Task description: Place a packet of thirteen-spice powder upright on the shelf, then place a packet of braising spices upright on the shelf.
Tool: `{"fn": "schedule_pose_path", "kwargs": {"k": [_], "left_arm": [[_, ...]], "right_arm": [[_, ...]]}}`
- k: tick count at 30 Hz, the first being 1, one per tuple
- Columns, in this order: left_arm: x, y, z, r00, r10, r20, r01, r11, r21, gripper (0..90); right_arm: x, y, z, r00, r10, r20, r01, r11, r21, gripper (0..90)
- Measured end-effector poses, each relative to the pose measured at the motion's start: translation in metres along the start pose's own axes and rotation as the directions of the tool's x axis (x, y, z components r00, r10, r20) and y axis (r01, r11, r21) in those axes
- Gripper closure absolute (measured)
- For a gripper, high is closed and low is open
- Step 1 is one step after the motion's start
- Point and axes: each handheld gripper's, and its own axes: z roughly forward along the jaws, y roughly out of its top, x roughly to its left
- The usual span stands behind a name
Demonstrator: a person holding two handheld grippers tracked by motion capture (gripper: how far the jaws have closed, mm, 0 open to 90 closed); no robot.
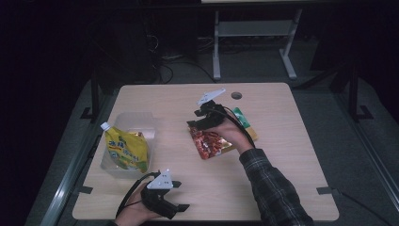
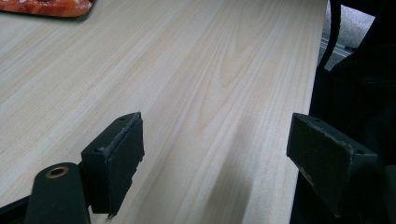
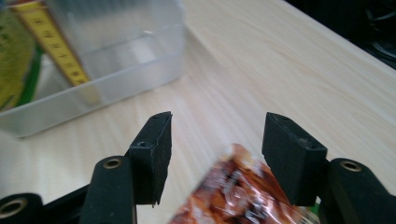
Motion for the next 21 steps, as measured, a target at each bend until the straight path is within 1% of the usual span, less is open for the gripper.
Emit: {"fn": "schedule_pose_path", "kwargs": {"k": [1,2,4,6,7,10,13,14,17,20,21], "left_arm": [[0.0,0.0,0.0,1.0,0.001,0.0,-0.001,1.0,0.0,18.2],[0.0,0.0,0.0,1.0,0.001,0.0,-0.001,1.0,0.0,18.2],[0.0,0.0,0.0,1.0,-0.001,0.001,0.001,1.0,-0.002,18.2],[-0.001,0.0,0.001,1.0,-0.008,0.002,0.008,1.0,-0.005,18.2],[-0.001,0.0,0.001,1.0,-0.006,0.002,0.006,1.0,-0.004,18.2],[0.0,0.0,0.0,1.0,-0.002,0.002,0.002,1.0,-0.003,18.2],[-0.001,0.0,0.0,1.0,-0.003,-0.002,0.003,1.0,-0.008,18.2],[-0.001,0.0,0.0,1.0,-0.004,-0.001,0.004,0.9999,-0.01,18.2],[0.0,0.0,-0.001,1.0,-0.004,-0.003,0.004,0.9999,-0.013,18.2],[0.002,0.0,-0.002,0.9999,-0.01,-0.006,0.01,0.9998,-0.018,18.2],[0.002,0.0,-0.002,0.9999,-0.014,-0.006,0.014,0.9997,-0.019,18.2]], "right_arm": [[-0.006,-0.003,-0.003,0.9993,0.026,0.027,-0.026,1.0,-0.011,42.5],[-0.006,-0.003,-0.003,0.9993,0.026,0.027,-0.026,1.0,-0.011,42.5],[-0.012,-0.005,-0.005,0.9972,0.047,0.058,-0.046,0.999,-0.024,42.7],[-0.019,-0.007,-0.006,0.9931,0.069,0.095,-0.065,0.997,-0.043,43.7],[-0.022,-0.009,-0.006,0.9899,0.09,0.11,-0.085,0.995,-0.053,44.7],[-0.033,-0.015,-0.003,0.9789,0.124,0.163,-0.115,0.992,-0.059,54.3],[-0.044,-0.022,0.004,0.9692,0.155,0.191,-0.148,0.988,-0.054,65.0],[-0.047,-0.025,0.007,0.965,0.164,0.204,-0.157,0.986,-0.051,69.9],[-0.056,-0.033,0.018,0.9544,0.175,0.241,-0.176,0.984,-0.018,80.2],[-0.061,-0.04,0.029,0.9433,0.2,0.265,-0.208,0.978,0.001,85.1],[-0.063,-0.043,0.033,0.9419,0.201,0.269,-0.21,0.978,0.006,85.8]]}}
